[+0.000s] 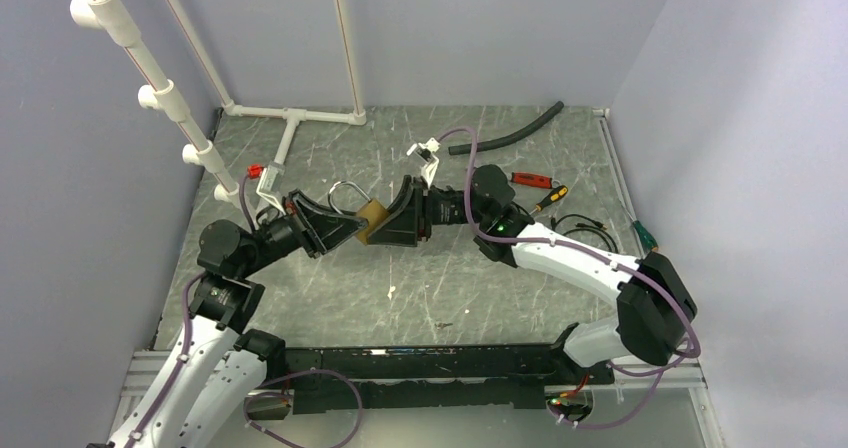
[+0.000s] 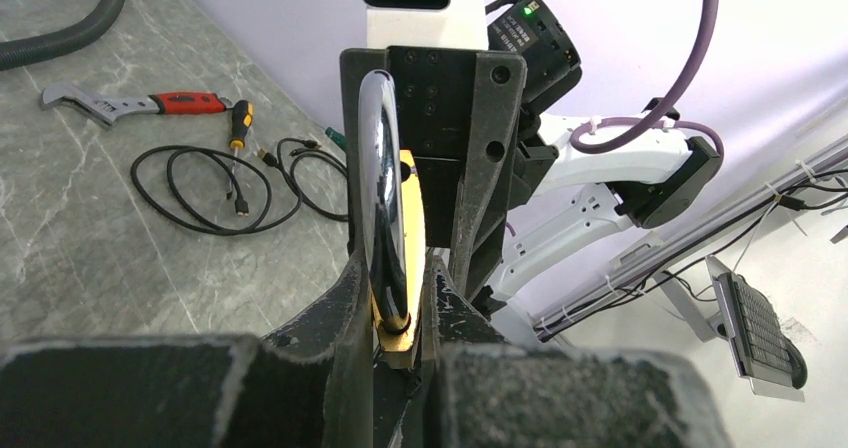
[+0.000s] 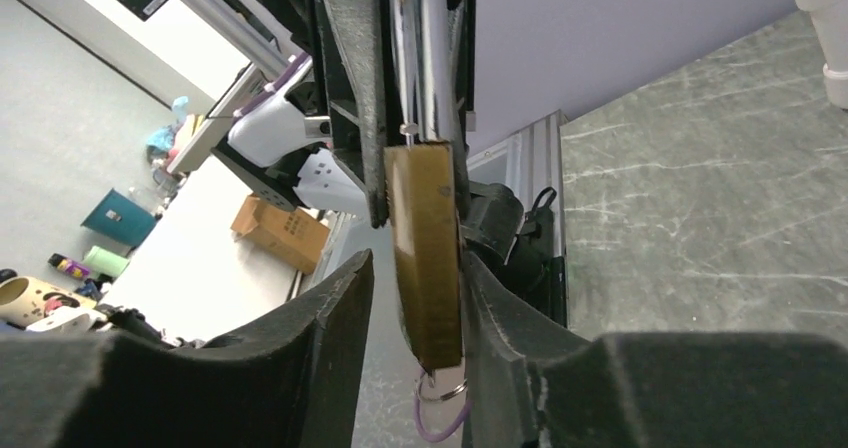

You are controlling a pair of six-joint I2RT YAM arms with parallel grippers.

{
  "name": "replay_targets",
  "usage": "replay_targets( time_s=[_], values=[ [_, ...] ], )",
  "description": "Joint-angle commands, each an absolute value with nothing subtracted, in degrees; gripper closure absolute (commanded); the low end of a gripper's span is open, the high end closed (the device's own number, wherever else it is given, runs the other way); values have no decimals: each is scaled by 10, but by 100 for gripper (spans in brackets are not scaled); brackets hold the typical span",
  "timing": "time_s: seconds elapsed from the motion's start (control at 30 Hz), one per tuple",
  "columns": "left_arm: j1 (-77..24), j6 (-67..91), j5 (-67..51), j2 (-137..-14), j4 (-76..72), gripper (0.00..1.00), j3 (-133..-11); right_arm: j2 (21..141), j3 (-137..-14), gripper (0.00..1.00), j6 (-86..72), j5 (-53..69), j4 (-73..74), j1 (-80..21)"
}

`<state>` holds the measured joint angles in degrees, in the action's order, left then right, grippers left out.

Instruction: Unlock with the key

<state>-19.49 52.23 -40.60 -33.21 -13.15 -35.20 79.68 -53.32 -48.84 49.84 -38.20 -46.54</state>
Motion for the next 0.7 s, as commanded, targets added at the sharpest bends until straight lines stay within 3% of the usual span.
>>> replay_targets(
  time_s=[0.0,0.27,0.37,0.4,0.43,0.47,0.53,0.57,0.6,0.67],
  values=[
    [-196,530,-390,-318,-204,100,-360,804,-556,64,-507,504,-449,-468],
    [-196,527,-386,-308,-195,100,-353,818,-554,84,-532,504,-481,-468],
    [-196,516,-379,-301,-173,100,-352,823,-554,100,-539,506,-488,-468],
    [-196,509,-375,-297,-156,99,-353,824,-554,100,-540,506,-488,-469],
    [-196,500,-366,-293,-134,91,-357,825,-552,100,-540,502,-487,-469],
    [-196,492,-358,-288,-109,76,-361,824,-551,100,-534,495,-474,-469],
    [-196,477,-345,-278,-64,36,-372,818,-555,100,-506,474,-420,-468],
    [-196,470,-338,-273,-37,23,-381,813,-558,100,-487,456,-387,-469],
    [-196,460,-326,-269,-10,14,-392,806,-560,100,-467,440,-350,-469],
    [-196,436,-304,-262,70,10,-419,792,-558,100,-433,403,-294,-468]
  ],
)
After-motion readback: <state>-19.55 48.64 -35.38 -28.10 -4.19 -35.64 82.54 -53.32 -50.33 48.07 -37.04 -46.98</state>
